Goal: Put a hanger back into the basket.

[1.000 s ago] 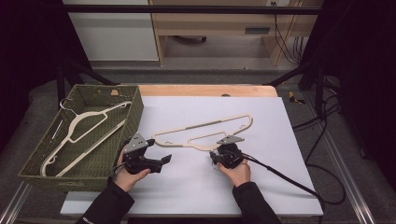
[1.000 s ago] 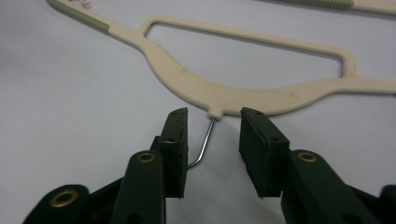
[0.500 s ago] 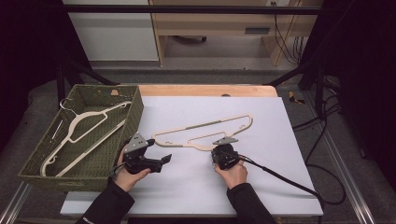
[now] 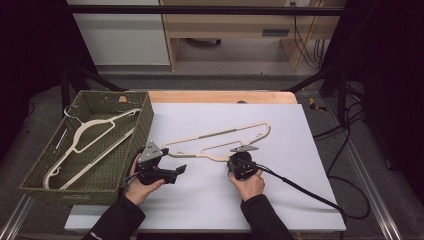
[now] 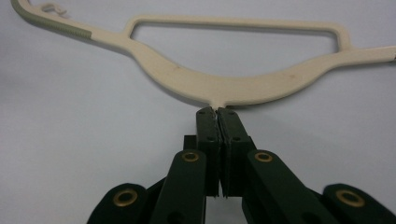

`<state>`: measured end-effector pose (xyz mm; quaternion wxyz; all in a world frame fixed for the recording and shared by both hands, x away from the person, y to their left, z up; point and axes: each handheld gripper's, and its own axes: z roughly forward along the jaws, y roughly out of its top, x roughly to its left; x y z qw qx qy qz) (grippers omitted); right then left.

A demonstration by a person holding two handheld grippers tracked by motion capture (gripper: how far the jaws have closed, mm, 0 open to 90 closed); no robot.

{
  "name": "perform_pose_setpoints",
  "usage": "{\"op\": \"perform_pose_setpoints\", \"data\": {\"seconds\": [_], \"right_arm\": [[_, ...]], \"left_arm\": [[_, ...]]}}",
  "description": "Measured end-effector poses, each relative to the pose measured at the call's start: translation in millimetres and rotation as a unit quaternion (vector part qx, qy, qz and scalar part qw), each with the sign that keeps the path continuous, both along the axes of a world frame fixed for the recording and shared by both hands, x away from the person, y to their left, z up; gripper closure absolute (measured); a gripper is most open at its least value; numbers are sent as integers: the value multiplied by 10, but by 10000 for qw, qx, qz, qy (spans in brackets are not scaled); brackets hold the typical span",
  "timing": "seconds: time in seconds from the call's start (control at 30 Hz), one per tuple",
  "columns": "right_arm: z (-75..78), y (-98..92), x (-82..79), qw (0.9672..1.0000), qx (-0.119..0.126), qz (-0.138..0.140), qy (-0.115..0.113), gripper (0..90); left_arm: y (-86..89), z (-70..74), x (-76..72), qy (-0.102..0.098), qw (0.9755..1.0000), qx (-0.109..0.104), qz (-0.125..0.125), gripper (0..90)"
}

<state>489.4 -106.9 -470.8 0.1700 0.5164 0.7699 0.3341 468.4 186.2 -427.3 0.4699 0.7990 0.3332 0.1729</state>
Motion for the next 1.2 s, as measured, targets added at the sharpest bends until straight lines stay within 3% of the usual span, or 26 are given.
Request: {"op": "perform_pose_setpoints", "data": {"seconds": [0.27,0.6,0.73,0.83,0.87,0.9,1.03,1.2], "right_arm": [[156,-68,10,9999,165,-9,-45,892],[219,-101,-5,9999,127,42,-94,892],[229,-112,1,9998,100,89,-156,892],[236,-115,-2,9998,95,87,-159,892],[240,-117,-3,9998,99,89,-152,892],[244,-118,-4,9998,100,86,-152,892],[254,-126,-8,9998,78,93,-176,893],[280,-138,-4,9997,120,101,-183,892]], "left_arm": [[-231,-24,159,100,9990,389,-205,126],[-653,-89,360,86,9936,983,-557,136],[-824,-129,446,53,9890,1313,-683,143],[-934,-155,501,14,9864,1447,-778,152],[-965,-159,517,-1,9849,1520,-832,158],[-990,-158,533,-34,9818,1675,-893,162],[-1091,-182,585,-88,9760,1933,-998,188],[-1204,-209,663,-88,9737,2016,-1061,232]]}}
